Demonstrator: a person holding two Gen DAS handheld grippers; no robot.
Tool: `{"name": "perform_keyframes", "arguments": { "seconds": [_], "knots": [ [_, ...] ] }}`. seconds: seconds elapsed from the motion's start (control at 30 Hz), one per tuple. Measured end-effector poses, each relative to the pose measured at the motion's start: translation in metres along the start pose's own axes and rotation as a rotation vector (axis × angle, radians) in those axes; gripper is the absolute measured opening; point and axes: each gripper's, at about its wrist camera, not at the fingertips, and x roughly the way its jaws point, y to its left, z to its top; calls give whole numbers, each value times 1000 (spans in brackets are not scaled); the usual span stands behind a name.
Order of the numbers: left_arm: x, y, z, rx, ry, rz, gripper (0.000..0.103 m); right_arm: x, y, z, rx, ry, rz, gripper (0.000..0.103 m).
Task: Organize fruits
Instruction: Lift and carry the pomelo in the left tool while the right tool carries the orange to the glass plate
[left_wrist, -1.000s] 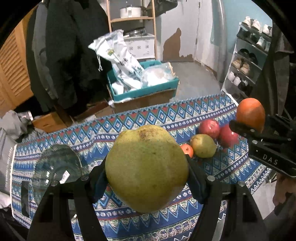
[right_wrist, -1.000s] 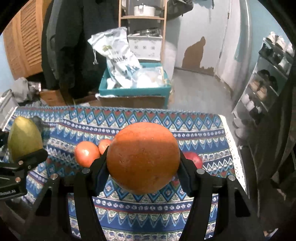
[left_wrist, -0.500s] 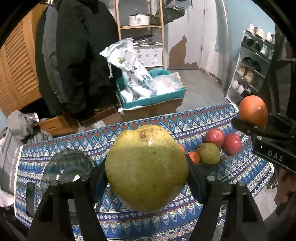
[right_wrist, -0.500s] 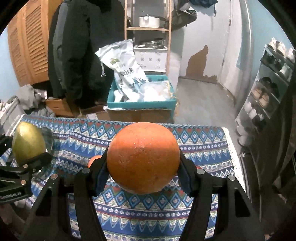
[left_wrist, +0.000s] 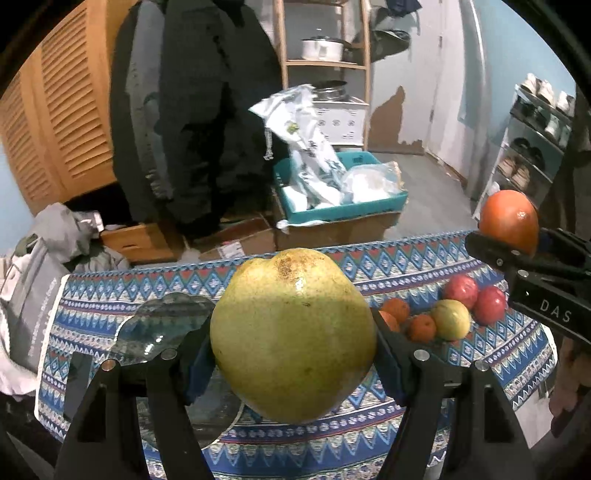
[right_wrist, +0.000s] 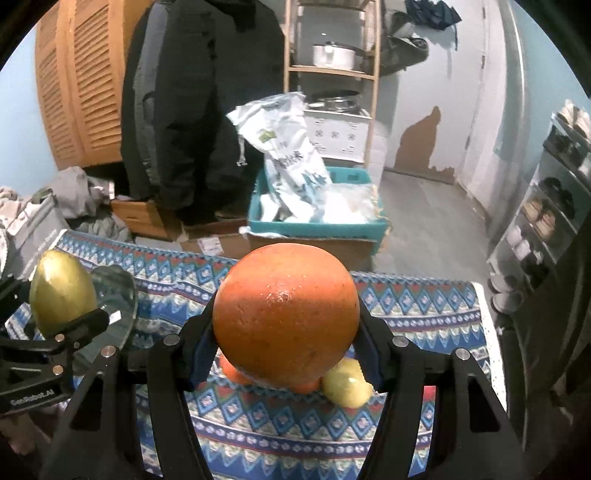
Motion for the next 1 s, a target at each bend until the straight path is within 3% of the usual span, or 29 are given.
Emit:
{"name": "perform_keyframes", "arguments": {
  "seconds": [0.67,1.0],
  "knots": [
    [7,105,-10,-191,23,106,75,45,99,32,-102,38,117,64],
    [26,152,-28,-261,75,161,75,77,149,38,-150,74,185,64]
  ]
}}
